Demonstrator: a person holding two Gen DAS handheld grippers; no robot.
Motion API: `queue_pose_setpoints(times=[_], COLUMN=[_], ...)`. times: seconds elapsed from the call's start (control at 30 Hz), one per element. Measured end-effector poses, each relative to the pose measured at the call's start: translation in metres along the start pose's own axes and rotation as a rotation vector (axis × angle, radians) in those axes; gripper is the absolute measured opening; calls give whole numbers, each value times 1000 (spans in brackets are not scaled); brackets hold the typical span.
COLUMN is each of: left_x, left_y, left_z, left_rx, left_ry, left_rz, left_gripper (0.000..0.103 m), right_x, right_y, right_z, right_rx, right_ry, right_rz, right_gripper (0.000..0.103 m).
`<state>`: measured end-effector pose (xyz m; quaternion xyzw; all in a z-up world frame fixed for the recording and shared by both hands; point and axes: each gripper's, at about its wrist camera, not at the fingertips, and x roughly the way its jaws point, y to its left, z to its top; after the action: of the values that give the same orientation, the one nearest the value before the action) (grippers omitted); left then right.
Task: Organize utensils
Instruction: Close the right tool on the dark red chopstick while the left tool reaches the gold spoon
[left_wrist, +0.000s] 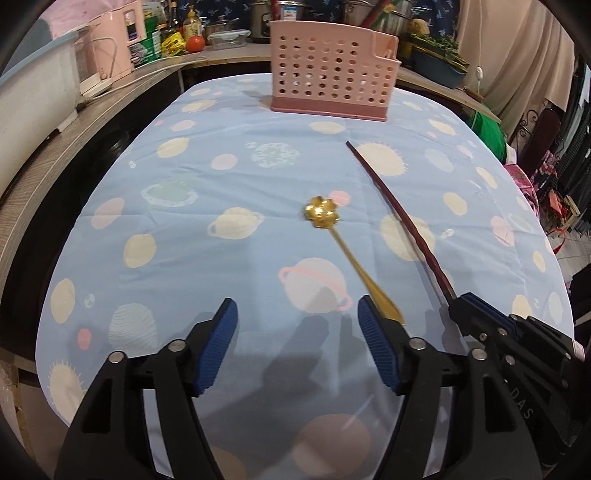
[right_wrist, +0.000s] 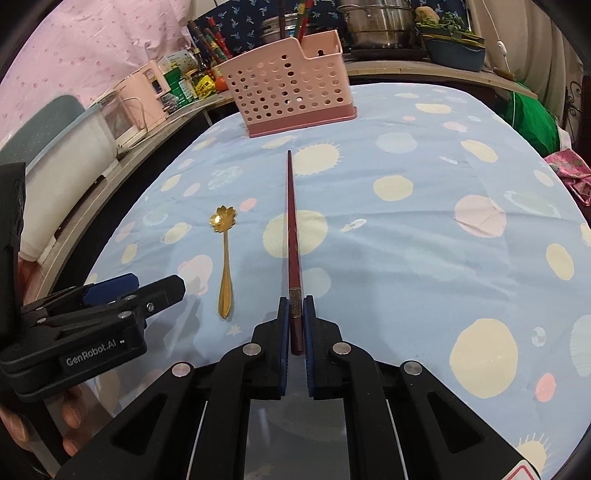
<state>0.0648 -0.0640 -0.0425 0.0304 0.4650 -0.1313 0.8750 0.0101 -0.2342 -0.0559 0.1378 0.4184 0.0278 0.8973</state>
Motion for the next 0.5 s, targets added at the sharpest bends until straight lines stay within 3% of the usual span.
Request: queue_pose_setpoints(times=[0.33,0.5], left_x=[14,24], left_y=[-33,-33], left_z=[4,2], left_rx=[30,21], left_ry=[24,56], left_rz=[-14,-4], left_gripper=[68,57], right_x=[-5,-5], right_y=[-10,-10], right_z=[3,2], right_rx=[28,30], right_ry=[2,4], right_rz=[10,23], right_gripper=[7,7])
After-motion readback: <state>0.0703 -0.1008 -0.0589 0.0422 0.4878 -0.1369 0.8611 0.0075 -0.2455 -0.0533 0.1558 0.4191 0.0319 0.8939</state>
